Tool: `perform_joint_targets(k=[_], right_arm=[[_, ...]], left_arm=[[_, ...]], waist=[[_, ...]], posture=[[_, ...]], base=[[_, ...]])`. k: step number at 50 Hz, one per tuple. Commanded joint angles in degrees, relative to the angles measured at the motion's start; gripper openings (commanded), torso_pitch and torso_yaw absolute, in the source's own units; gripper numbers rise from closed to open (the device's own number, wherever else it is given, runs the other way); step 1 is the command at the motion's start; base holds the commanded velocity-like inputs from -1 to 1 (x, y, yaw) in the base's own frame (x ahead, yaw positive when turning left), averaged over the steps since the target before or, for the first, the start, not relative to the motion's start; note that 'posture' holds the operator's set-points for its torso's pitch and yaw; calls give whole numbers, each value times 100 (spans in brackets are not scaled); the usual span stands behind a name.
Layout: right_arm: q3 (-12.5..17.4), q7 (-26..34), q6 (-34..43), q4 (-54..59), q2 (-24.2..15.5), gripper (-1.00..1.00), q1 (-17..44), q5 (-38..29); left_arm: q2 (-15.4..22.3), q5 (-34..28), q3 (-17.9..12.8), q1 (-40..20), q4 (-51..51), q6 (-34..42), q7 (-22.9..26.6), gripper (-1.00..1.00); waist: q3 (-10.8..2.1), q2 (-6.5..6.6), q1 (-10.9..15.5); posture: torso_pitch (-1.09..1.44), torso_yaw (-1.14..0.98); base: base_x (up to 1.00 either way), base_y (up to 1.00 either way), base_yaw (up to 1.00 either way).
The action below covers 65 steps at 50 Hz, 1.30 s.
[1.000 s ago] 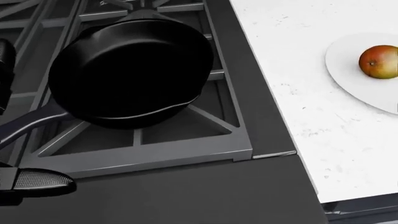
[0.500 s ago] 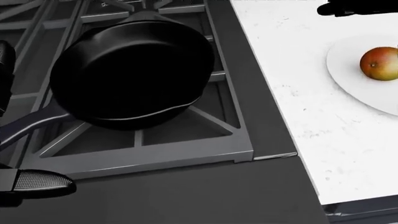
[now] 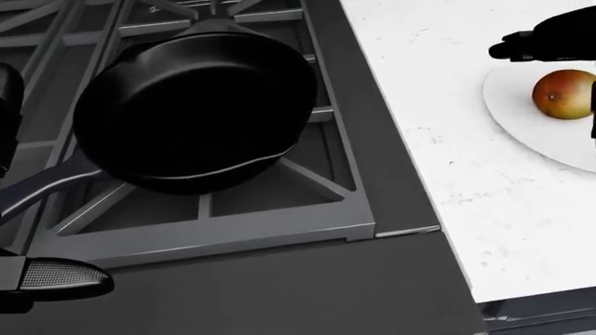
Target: Pick the mango from the plate and place it in the pan.
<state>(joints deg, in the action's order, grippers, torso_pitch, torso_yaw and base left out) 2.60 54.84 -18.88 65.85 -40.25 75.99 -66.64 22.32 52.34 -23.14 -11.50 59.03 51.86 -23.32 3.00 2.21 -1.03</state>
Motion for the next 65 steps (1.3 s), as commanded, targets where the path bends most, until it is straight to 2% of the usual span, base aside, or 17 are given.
perform_joint_targets(k=[1,10,29,30,31,48,54,60,65], right_arm=[[53,-134,73,-204,-72,100,213,61],[29,-276,259,-151,-39,100,88,49],[18,-574,525,-77,-202,100,-72,-146],[26,-558,521,-82,-208,9,-83,-137],[59,-588,515,-87,-188,-100,-64,-89],[68,-665,292,-124,-191,-100,-155,122],[12,-1070,-208,31,-234,-100,340,104],[15,-1091,-384,37,-253,-100,590,86],[25,-869,-521,40,-305,-100,1013,98]], left_arm=[[51,-26,-88,-95,97,-153,17,100],[42,-71,-87,-15,97,-214,79,100],[-407,-736,-53,-76,78,-29,613,100],[-418,-747,-55,-92,82,-7,618,100],[-438,-791,-34,-84,77,-18,648,100],[-443,-800,-32,-37,97,-22,654,100],[-464,-844,11,-14,97,-40,676,100],[-474,-842,-19,14,97,-51,706,100],[-432,-770,-27,16,97,-61,648,100]], waist=[[-141,-35,-1],[-150,-41,9],[-178,-94,44],[-179,-97,45],[-180,-99,45],[-201,-147,52],[-193,-125,43],[-153,-86,35],[-138,-80,28]], posture=[[0,0],[0,0],[0,0],[0,0],[0,0],[0,0],[0,0],[0,0],[0,0]], base=[[0,0,0],[0,0,0],[0,0,0],[0,0,0],[0,0,0],[0,0,0],[0,0,0],[0,0,0],[0,0,0]])
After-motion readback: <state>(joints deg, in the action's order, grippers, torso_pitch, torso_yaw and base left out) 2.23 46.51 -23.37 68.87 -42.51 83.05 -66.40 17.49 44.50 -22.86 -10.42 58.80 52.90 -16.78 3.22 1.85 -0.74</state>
